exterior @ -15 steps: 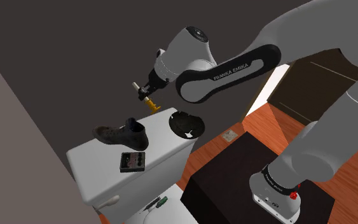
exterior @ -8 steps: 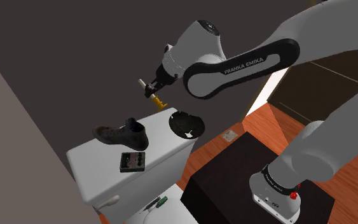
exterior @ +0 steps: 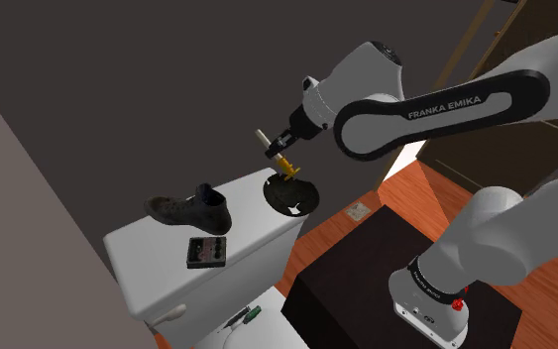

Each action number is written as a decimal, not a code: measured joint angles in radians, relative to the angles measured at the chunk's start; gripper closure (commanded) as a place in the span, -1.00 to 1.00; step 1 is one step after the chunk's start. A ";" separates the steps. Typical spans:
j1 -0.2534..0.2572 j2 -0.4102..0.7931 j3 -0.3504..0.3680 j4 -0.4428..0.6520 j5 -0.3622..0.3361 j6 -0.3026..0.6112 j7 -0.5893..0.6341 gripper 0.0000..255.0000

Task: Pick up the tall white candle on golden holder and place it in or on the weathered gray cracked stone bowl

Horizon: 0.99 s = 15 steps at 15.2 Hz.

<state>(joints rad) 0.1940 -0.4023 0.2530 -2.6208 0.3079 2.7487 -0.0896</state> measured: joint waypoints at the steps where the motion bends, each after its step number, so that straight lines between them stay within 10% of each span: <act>1: 0.009 -0.041 -0.014 -0.034 0.012 -0.009 -0.015 1.00; 5: 0.031 -0.217 -0.079 -0.167 0.037 -0.061 -0.076 1.00; 15: 0.087 -0.141 -0.107 -0.263 0.093 0.108 -0.131 1.00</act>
<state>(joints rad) 0.2810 -0.5434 0.1458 -2.8842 0.4009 2.8570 -0.2207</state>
